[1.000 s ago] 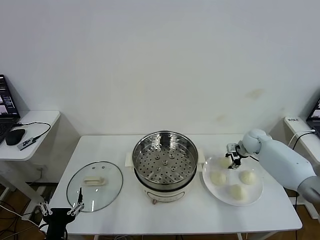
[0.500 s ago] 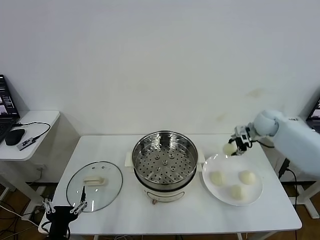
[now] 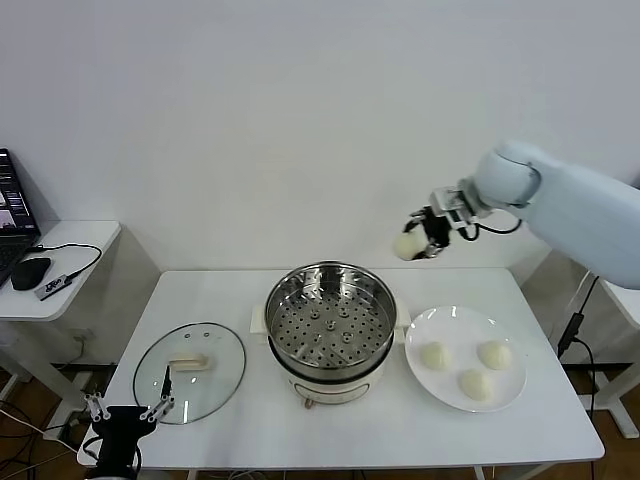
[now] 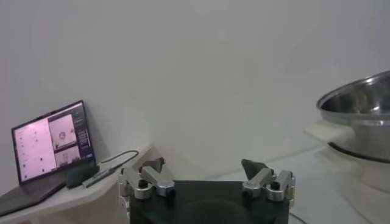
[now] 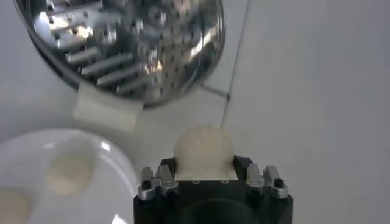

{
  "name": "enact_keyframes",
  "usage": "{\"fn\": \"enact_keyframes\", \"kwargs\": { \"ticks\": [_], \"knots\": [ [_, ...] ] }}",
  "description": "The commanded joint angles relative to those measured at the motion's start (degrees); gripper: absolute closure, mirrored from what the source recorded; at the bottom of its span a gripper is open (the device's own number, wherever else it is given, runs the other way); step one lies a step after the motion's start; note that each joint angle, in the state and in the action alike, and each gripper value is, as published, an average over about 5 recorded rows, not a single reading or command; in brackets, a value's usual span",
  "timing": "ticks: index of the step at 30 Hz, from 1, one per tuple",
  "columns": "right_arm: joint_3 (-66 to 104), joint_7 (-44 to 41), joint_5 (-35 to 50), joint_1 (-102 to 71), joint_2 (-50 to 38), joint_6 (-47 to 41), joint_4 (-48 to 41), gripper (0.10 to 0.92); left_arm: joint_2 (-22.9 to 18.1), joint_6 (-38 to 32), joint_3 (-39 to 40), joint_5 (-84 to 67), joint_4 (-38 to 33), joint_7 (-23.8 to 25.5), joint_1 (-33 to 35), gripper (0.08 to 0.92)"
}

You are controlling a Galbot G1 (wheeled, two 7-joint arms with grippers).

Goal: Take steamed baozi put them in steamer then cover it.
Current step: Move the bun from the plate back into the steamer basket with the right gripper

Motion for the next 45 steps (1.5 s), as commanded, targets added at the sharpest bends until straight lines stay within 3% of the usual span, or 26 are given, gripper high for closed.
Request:
{"fn": "enact_keyframes", "kwargs": {
  "ticks": [1, 10, 25, 34, 38, 41, 45],
  "knots": [
    [-8.46, 3.31, 2.95, 6.35, 10.59, 5.47, 3.65, 0.431, -0.19, -0.01, -0.10, -0.04, -0.53, 0.03, -0.36, 0.177],
    [-12.52, 6.59, -15.85, 1.30, 17.80, 20.49, -1.32, 0.432, -0.69, 0.21, -0.45, 0.02, -1.57, -0.03, -0.87, 0.177],
    [-9.44, 13.83, -31.34, -8.90, 22.17, 31.74, -12.01, 0.431, -1.26, 1.59, 0.54, 0.74, -2.76, -0.07, -2.08, 0.177],
    [-8.96, 15.15, -33.49, -9.97, 24.04, 33.24, -15.09, 0.419, -1.40, 1.54, 0.57, 0.78, -3.02, -0.08, -1.87, 0.177],
    [-9.05, 15.44, -32.52, -8.67, 23.82, 33.71, -15.06, 0.344, -1.44, 1.51, 0.48, 0.73, -3.23, -0.10, -1.52, 0.177],
    [-9.51, 14.13, -27.26, -5.93, 22.61, 32.55, -12.60, 0.261, -1.37, 1.52, 0.45, 0.70, -3.48, -0.10, -1.32, 0.177],
    [-11.05, 9.57, -13.20, 0.86, 19.12, 26.37, -6.15, 0.208, -1.11, 1.66, 0.44, 0.60, -3.86, 0.01, -1.30, 0.177]
  ]
}}
